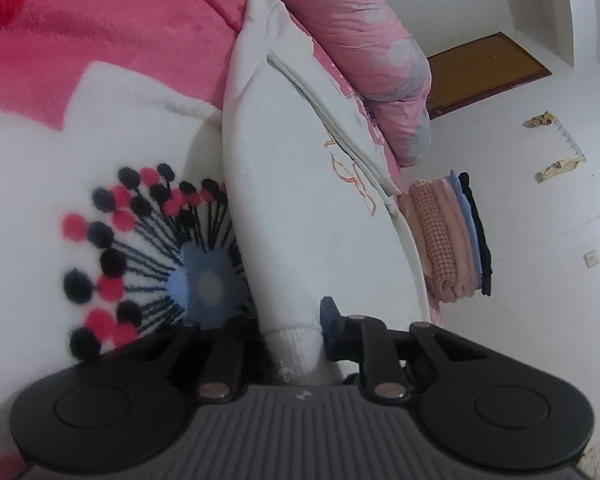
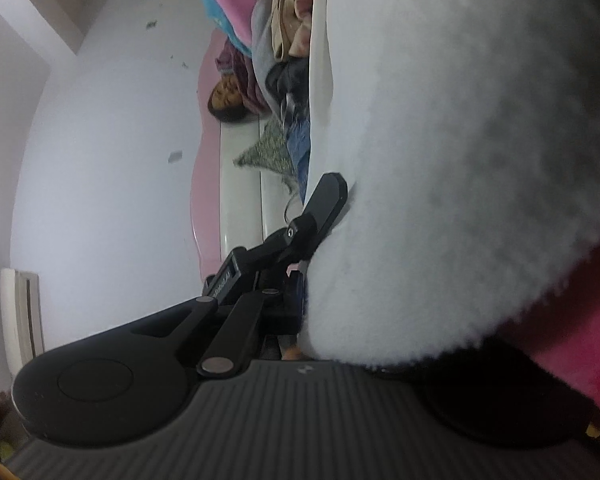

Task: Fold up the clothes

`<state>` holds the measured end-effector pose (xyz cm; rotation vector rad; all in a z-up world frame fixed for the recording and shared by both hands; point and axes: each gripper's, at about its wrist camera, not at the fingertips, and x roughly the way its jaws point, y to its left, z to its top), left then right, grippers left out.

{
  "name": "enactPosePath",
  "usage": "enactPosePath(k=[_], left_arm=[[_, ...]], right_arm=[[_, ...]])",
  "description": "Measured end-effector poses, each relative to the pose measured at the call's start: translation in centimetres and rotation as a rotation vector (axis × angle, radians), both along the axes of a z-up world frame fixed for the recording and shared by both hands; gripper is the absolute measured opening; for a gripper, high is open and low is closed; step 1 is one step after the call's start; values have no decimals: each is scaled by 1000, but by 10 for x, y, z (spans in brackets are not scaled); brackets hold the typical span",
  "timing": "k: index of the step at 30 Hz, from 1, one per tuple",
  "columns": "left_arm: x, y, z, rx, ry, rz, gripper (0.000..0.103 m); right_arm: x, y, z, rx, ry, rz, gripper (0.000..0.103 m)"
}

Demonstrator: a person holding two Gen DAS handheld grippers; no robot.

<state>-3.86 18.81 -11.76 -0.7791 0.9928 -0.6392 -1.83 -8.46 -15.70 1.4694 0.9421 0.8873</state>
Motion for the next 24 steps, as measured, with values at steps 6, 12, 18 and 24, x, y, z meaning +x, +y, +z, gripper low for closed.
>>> enactPosePath(k=[6,12,18,24], left_arm=[[-2,1,0,31,-1,0,17],[-5,3,0,44,-8,1,15],[-8,-5,3,90,-12,41,13],[-17,-16,10,158,-23,94,11]], right_arm=[[11,-7,5,13,-4,60,19],[16,-17,8,22,9,78,25],[12,-37,13,-4,50,14,28],[-2,-62,14,-93,161,-66,33]])
